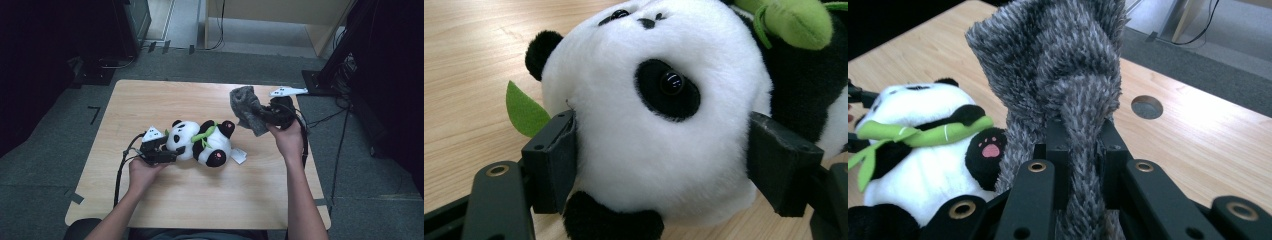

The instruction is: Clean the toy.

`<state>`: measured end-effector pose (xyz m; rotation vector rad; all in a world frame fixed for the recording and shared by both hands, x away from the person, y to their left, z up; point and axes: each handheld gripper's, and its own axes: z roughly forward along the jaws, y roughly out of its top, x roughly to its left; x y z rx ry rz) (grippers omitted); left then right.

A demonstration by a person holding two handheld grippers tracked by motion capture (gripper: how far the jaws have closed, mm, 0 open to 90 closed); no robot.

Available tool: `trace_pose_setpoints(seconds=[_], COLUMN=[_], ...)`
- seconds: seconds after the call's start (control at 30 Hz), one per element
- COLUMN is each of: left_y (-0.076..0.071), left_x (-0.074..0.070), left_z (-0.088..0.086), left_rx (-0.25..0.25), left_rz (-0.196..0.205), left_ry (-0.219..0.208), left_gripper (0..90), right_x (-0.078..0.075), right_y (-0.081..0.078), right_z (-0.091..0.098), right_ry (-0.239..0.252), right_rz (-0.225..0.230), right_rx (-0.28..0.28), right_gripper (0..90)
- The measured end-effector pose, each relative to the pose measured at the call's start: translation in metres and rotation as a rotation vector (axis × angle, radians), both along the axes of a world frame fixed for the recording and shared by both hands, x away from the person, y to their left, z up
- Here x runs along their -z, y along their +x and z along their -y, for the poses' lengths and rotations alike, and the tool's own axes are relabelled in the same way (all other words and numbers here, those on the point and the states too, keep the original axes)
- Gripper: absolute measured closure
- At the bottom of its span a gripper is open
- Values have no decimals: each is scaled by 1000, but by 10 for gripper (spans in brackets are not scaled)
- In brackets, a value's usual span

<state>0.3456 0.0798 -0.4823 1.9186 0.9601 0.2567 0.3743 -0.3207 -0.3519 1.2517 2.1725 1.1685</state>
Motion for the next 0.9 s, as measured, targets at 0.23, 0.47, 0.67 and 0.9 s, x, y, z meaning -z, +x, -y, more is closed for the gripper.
trace_pose_setpoints(seconds=[0.23, 0.47, 0.67, 0.9], left_y=[0, 0, 0, -1], left_x=[0, -1, -1, -1], left_z=[0, 1, 1, 2], left_rx=[-2, -5, -5, -19], left_rz=[-1, -5, -1, -7], left_ry=[-1, -3, 1, 12], left_gripper=[226, 248, 253, 277], right_x=[8, 12, 34, 59], right_y=[3, -3, -2, 3], right_z=[-12, -70, -109, -113], right_ry=[65, 62, 17, 12], right_rz=[-40, -41, -70, -123], right_rx=[-74, -232, -319, -330], right_gripper=[815, 812, 810, 811])
